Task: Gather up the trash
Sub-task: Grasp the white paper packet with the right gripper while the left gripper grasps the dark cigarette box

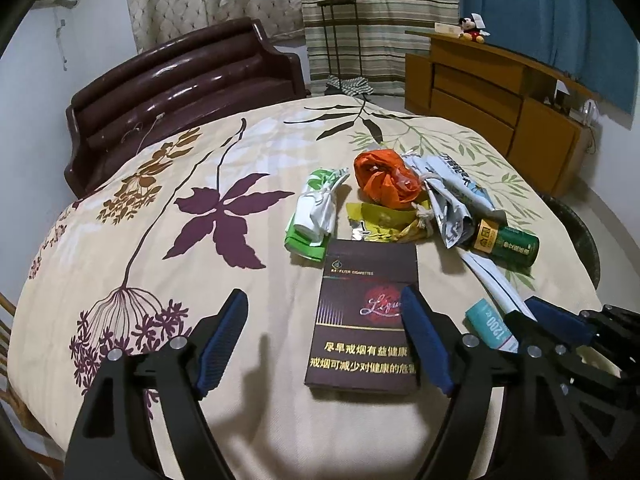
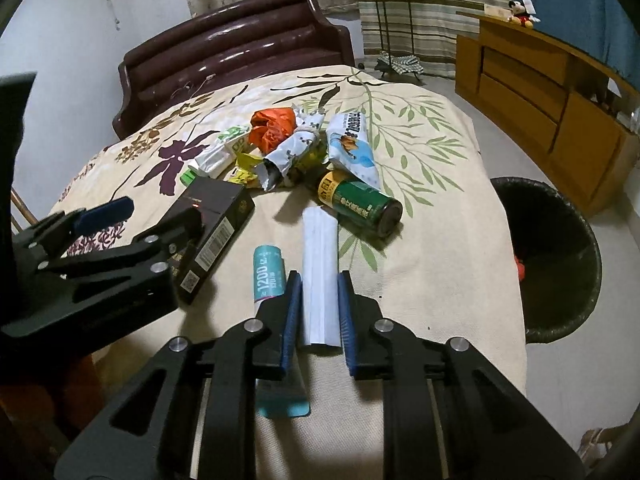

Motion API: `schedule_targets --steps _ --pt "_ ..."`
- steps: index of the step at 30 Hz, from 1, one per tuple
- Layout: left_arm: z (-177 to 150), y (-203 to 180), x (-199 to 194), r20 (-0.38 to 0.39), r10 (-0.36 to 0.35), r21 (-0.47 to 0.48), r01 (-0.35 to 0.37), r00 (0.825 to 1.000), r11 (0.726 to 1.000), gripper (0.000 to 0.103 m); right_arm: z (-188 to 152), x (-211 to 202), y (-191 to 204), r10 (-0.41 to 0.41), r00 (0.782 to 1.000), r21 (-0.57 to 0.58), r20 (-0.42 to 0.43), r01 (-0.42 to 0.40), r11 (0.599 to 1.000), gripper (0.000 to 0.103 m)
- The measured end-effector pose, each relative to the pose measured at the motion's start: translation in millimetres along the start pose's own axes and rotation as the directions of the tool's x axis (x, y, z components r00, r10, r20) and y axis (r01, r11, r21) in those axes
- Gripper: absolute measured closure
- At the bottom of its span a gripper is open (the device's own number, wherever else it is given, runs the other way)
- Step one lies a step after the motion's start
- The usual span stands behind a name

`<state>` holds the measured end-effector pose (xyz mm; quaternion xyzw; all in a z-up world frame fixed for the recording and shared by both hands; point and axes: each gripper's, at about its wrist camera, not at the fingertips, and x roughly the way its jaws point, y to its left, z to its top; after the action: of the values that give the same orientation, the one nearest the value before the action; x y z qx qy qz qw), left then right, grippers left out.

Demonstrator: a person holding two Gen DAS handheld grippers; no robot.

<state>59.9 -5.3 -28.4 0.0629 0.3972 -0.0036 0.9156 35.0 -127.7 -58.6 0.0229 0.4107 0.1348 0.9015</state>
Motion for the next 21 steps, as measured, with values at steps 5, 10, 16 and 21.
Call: schedule_targets --steps 5,10,16,21 --pt "3 -2 3 0.005 -0.003 0.009 0.003 1.000 1.000 0.023 -1 0 1 0.005 1.000 -0.005 0.002 -0.005 1.000 0.082" --pt "4 -6 -4 0.017 -0.020 0.016 0.020 1.000 1.000 0.022 -1 -1 0 0.020 1.000 0.000 -0.004 -0.020 1.000 0.082" --pt "0 -11 9 -0.016 -0.012 0.038 0.013 1.000 0.999 0.021 -1 -1 -2 0.027 1.000 -0.004 -0.002 -0.027 1.000 0.081" --pt "0 -7 13 -0.034 -0.035 0.017 0.036 0.999 0.999 0.021 -2 -1 0 0.021 1.000 -0.016 0.001 -0.021 1.000 0.081"
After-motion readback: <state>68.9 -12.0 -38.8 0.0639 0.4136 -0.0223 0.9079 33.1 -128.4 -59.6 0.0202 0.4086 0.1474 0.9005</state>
